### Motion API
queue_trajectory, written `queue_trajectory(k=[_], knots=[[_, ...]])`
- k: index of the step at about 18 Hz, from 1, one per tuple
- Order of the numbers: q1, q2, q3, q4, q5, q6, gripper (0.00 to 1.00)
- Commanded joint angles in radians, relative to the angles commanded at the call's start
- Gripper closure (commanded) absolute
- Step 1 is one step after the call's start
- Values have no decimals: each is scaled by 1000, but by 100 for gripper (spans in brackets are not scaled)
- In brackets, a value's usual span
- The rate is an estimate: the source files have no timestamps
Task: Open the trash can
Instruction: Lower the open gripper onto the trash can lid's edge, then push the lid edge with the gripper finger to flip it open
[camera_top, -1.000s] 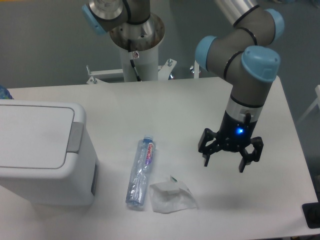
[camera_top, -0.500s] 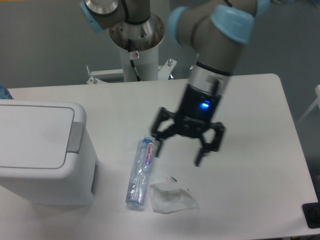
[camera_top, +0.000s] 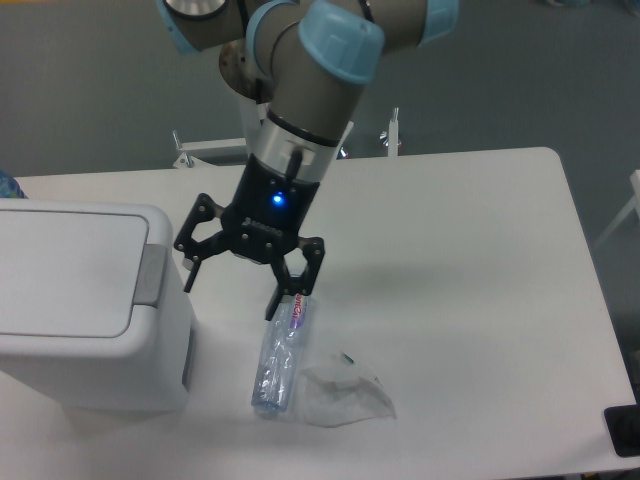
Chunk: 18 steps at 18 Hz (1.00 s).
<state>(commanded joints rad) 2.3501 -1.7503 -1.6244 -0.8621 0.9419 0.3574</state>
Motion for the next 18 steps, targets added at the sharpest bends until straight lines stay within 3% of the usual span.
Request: queue_trajectory(k=[18], knots=[[-23, -3, -25, 3, 0, 3, 0]])
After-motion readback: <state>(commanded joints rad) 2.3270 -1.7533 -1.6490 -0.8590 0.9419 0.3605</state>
